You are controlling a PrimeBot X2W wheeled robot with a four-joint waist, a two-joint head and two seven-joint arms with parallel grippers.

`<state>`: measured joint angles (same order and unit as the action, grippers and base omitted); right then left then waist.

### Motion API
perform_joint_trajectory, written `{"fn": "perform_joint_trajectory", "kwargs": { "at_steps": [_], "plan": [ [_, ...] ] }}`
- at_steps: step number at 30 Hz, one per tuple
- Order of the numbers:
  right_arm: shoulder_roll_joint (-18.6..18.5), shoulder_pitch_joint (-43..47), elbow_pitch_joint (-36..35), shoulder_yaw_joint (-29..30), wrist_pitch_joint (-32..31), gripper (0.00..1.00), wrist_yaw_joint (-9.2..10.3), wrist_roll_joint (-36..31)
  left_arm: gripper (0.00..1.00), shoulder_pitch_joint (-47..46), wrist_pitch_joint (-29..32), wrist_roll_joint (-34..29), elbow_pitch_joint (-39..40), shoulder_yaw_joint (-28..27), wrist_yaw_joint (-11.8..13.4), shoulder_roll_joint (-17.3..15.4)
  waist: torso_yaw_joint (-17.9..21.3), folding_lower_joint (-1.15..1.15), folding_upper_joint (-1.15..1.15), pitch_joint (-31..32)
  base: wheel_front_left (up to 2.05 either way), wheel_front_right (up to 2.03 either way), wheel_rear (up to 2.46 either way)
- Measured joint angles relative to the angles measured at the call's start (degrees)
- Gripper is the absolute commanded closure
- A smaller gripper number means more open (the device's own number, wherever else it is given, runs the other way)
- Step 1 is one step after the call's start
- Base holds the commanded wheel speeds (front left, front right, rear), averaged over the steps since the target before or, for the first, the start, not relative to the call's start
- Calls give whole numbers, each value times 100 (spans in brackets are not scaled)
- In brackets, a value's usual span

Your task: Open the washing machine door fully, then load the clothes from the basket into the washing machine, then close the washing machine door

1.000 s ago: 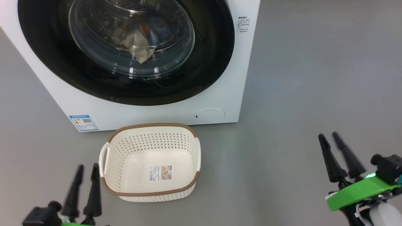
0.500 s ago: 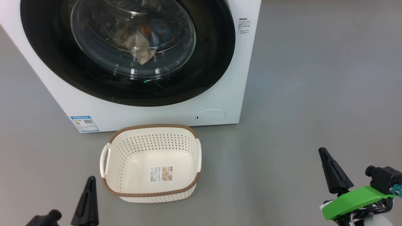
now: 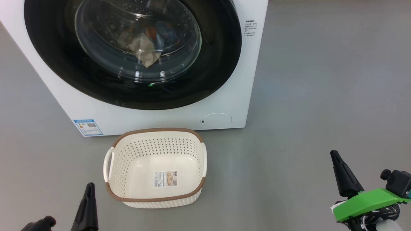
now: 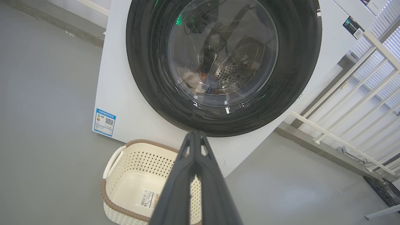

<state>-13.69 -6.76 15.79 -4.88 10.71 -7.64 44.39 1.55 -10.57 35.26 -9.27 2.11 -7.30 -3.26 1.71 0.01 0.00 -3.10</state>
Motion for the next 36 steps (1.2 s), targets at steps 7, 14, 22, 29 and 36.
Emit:
{"fn": "perform_joint_trajectory", "kwargs": {
  "at_steps": [7, 14, 22, 29, 36],
  "plan": [
    [94, 1, 0, 37, -112, 100, 0, 334, 100, -9, 94, 404, -38, -16, 0, -12, -12, 0, 0, 21, 0, 0, 0],
    [142, 1, 0, 152, -214, 100, 0, 681, 100, -90, 202, 805, -77, -36, 0, -16, -24, 0, 0, 43, 0, 0, 0],
    [238, 1, 0, 215, -352, 100, 0, 1060, 100, -92, 321, 1295, -137, -58, 0, -19, -38, 0, 0, 67, 0, 0, 0],
    [288, 1, 0, 274, -434, 100, 0, 1365, 100, -96, 398, 1641, -175, -81, 0, -20, -48, 0, 0, 85, 0, 0, 0],
    [336, 1, 0, 381, -565, 100, 1, 1706, 100, -194, 504, 2068, -221, -114, 0, -21, -60, 0, 0, 107, 0, 0, 0]
  ]
}}
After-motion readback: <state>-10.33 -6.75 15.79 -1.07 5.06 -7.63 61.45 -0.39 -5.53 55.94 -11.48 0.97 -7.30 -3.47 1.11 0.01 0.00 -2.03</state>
